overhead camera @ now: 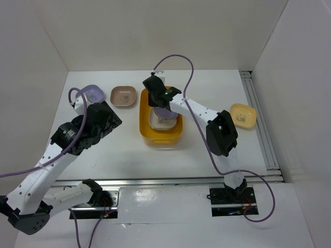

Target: Place the plates into the plastic bin on the countertop

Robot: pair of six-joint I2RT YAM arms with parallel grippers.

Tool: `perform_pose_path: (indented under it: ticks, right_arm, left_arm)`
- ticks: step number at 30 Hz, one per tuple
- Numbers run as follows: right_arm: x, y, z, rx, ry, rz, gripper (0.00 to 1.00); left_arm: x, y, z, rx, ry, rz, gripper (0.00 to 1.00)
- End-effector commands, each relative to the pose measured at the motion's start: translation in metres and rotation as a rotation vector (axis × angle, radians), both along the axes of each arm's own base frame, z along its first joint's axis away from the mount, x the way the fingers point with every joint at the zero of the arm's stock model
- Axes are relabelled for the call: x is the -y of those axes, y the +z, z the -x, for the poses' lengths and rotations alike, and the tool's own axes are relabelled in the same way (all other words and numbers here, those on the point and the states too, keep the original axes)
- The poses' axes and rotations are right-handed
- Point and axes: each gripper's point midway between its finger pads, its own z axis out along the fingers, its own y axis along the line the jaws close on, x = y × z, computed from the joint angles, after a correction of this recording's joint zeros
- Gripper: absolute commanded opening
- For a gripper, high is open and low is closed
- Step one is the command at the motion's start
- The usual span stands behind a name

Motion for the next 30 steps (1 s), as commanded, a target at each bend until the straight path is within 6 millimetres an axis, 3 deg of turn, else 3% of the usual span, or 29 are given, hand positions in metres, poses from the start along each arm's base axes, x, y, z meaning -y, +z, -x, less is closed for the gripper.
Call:
perform_pose_path:
  ticks: [1, 2, 5, 7, 8, 9, 10, 11, 12, 13, 14, 15, 17, 18, 19, 20, 21, 22, 23, 25, 26, 27, 28, 30]
  right_arm:
    - [-0.019, 0.036, -0.005, 0.059, 0.021, -0.096, 0.22]
    - [-0.026, 0.041, -0.002, 0.063, 0.038, -0.109, 0.27]
    - [-0.037, 0.076, 0.005, 0.141, 0.073, -0.15, 0.77]
    - [-0.04, 0.101, 0.01, 0.184, 0.079, -0.169, 0.9]
    - [-0.042, 0.121, 0.019, 0.209, 0.092, -0.196, 0.91]
    - [-0.039, 0.132, 0.022, 0.228, 0.1, -0.198, 0.99]
    - [-0.04, 0.139, 0.029, 0.238, 0.118, -0.199, 0.99]
    - [-0.033, 0.139, 0.032, 0.239, 0.104, -0.187, 0.99]
    - [-0.025, 0.16, 0.045, 0.272, 0.113, -0.199, 0.99]
    - [-0.018, 0.167, 0.05, 0.286, 0.119, -0.2, 0.99]
    - [-0.015, 0.151, 0.061, 0.269, 0.132, -0.186, 0.99]
    - [0.001, 0.174, 0.073, 0.318, 0.144, -0.202, 0.99]
    - [0.002, 0.175, 0.094, 0.345, 0.199, -0.217, 0.99]
    - [0.011, 0.165, 0.111, 0.329, 0.249, -0.219, 0.99]
    - [0.011, 0.159, 0.122, 0.336, 0.301, -0.202, 0.99]
    - [0.016, 0.147, 0.135, 0.328, 0.359, -0.197, 0.99]
    - [0.018, 0.131, 0.137, 0.307, 0.361, -0.179, 0.99]
    - [0.022, 0.132, 0.146, 0.309, 0.389, -0.188, 0.99]
    - [0.026, 0.126, 0.149, 0.299, 0.39, -0.18, 0.99]
    - [0.029, 0.107, 0.166, 0.266, 0.436, -0.181, 0.99]
    - [0.031, 0.103, 0.17, 0.261, 0.444, -0.183, 0.99]
    - [0.029, 0.103, 0.174, 0.265, 0.445, -0.206, 0.99]
    - [0.031, 0.093, 0.183, 0.246, 0.476, -0.215, 0.99]
    - [0.031, 0.087, 0.189, 0.242, 0.486, -0.213, 0.99]
  left_arm:
    - [-0.001, 0.006, -0.012, -0.011, -0.026, -0.026, 1.0]
    - [-0.008, 0.008, -0.02, -0.003, -0.002, -0.037, 1.0]
    - [-0.016, 0.006, -0.044, -0.01, 0.029, -0.022, 1.0]
    - [-0.03, 0.003, -0.061, -0.034, 0.057, -0.012, 1.0]
    - [-0.035, 0.001, -0.068, -0.039, 0.066, -0.007, 1.0]
    - [-0.041, 0.005, -0.079, -0.02, 0.074, -0.002, 1.0]
    - [-0.044, 0.003, -0.086, -0.019, 0.078, 0.011, 1.0]
    - [-0.061, 0.001, -0.098, -0.02, 0.134, 0.02, 1.0]
    - [-0.069, -0.001, -0.104, -0.019, 0.146, 0.024, 1.0]
    - [-0.075, 0.004, -0.119, 0.027, 0.161, 0.046, 1.0]
    - [-0.092, 0.0, -0.126, 0.021, 0.197, 0.069, 1.0]
    - [-0.099, -0.009, -0.138, 0.0, 0.221, 0.085, 1.0]
    - [-0.114, -0.009, -0.157, 0.013, 0.267, 0.117, 1.0]
    - [-0.13, -0.012, -0.165, 0.013, 0.311, 0.131, 1.0]
    - [-0.138, -0.03, -0.177, -0.034, 0.335, 0.145, 1.0]
    - [-0.151, -0.025, -0.187, -0.014, 0.361, 0.174, 1.0]
    - [-0.16, -0.028, -0.196, -0.014, 0.378, 0.175, 1.0]
    - [-0.167, -0.034, -0.203, -0.024, 0.395, 0.191, 1.0]
    - [-0.175, -0.056, -0.213, -0.073, 0.413, 0.193, 1.0]
    - [-0.192, -0.06, -0.229, -0.072, 0.438, 0.218, 1.0]
    - [-0.198, -0.07, -0.235, -0.093, 0.433, 0.215, 1.0]
    - [-0.206, -0.097, -0.245, -0.141, 0.434, 0.221, 1.0]
    - [-0.22, -0.1, -0.251, -0.145, 0.449, 0.215, 1.0]
    - [-0.23, -0.121, -0.256, -0.191, 0.443, 0.219, 0.98]
